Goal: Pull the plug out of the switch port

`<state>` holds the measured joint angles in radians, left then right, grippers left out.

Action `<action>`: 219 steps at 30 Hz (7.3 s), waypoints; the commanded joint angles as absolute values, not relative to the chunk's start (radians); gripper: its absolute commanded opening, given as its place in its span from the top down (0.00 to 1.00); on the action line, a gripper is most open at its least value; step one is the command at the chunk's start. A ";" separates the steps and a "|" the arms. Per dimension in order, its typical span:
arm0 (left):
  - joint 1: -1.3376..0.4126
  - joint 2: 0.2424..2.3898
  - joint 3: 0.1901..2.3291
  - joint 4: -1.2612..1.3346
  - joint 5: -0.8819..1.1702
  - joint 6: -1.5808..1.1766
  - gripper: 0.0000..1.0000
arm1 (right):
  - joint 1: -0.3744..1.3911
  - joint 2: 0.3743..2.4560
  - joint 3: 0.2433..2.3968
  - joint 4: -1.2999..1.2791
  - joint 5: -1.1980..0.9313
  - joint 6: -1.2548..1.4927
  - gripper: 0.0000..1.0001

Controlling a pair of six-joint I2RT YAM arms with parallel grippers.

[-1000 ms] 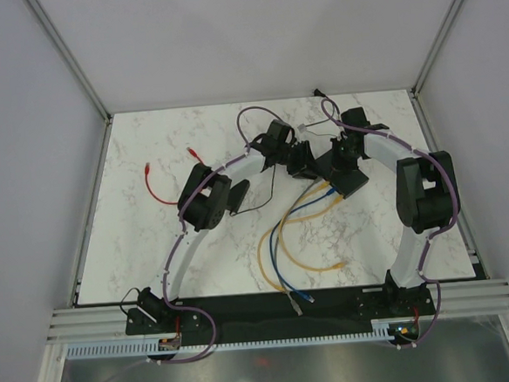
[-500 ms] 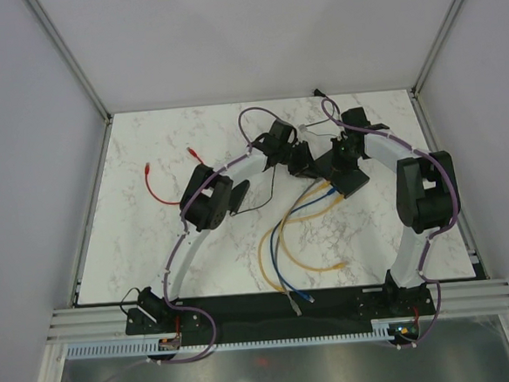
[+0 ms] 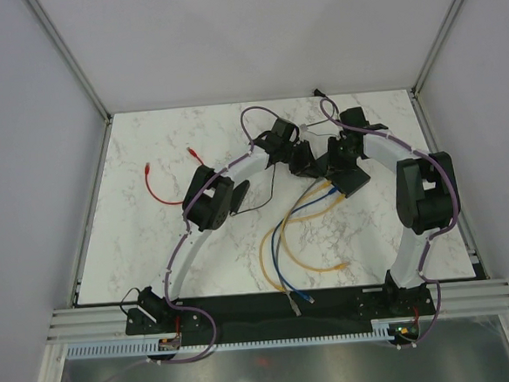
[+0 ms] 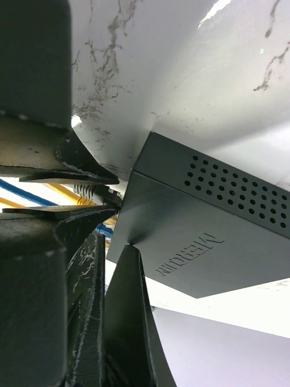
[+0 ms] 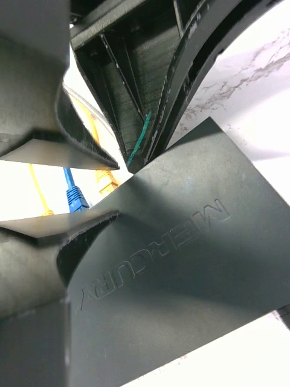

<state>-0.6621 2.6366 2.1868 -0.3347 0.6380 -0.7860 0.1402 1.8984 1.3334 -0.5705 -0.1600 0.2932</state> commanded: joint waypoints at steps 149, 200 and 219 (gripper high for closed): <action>-0.052 1.698 2.148 -0.493 0.520 -0.871 0.98 | 0.250 1.947 1.262 -0.643 0.038 0.341 0.32; 0.262 1.862 1.512 -0.606 -0.086 -0.212 0.98 | 0.253 1.947 1.253 -0.640 0.009 0.337 0.30; 0.264 2.003 1.738 -0.739 -0.126 -0.273 0.54 | 0.256 1.916 1.232 -0.647 0.012 0.336 0.30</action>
<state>0.2623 1.9957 1.6642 -0.7124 -0.1143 -0.2623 0.2497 1.8690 1.2915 -0.5354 0.0795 0.3172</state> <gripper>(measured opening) 0.415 0.700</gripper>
